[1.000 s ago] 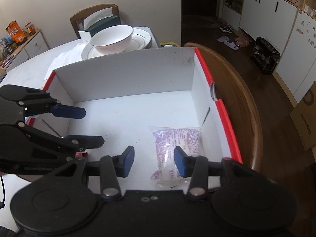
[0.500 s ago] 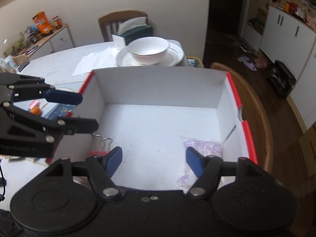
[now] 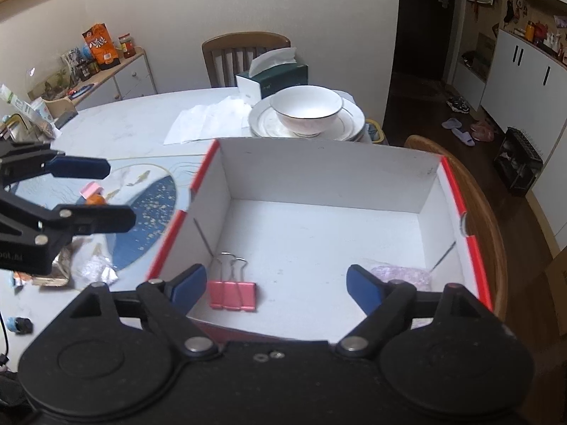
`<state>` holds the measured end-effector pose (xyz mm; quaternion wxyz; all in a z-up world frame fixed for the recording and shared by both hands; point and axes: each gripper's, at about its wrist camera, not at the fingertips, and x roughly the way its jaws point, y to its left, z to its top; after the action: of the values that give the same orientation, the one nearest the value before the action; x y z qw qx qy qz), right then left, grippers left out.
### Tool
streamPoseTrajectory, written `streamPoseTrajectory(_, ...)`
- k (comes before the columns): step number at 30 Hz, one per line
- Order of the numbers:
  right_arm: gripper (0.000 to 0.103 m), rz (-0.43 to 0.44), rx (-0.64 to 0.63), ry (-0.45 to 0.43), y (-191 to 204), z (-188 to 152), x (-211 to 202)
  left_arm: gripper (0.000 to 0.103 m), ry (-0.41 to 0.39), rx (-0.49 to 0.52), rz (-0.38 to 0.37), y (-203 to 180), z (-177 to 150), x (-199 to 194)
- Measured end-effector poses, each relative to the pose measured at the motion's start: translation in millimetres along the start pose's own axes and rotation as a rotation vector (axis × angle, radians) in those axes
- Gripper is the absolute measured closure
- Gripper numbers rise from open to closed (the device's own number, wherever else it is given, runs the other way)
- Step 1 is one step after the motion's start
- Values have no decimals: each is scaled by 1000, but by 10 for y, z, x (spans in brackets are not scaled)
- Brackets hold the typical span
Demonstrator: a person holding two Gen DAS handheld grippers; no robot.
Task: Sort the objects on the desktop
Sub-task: 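Release the bread bag with the right tool while the left tool drops the pink clip, then return to the table and grasp the blue-labelled brown bottle with the right tool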
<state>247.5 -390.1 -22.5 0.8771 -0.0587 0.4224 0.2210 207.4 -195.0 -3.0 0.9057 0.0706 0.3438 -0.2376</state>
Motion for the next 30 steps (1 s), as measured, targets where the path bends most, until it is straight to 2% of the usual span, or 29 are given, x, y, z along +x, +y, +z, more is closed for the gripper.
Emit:
streamPoseTrajectory(2, 11, 11, 3, -6, 83, 4, -10, 25, -6, -8, 7, 68, -63, -80)
streamPoseTrajectory(10, 8, 38, -18, -7, 595, -14, 16, 17, 1, -82, 37, 517, -441, -415)
streamPoseTrajectory(11, 8, 41, -21, -5, 678, -17, 27, 16, 1, -93, 44, 583, -491, -460)
streamPoseTrajectory(13, 7, 52, -23, -1, 830, -23, 49, 6, -1, -109, 60, 717, -594, -562)
streamPoseTrajectory(15, 7, 58, -25, 3, 992, -16, 80, 3, -9, -122, 74, 846, -694, -672)
streamPoseTrajectory(30, 7, 114, -70, 30, 2193, -43, 299, 0, -21, -202, 147, 1690, -1442, -1355)
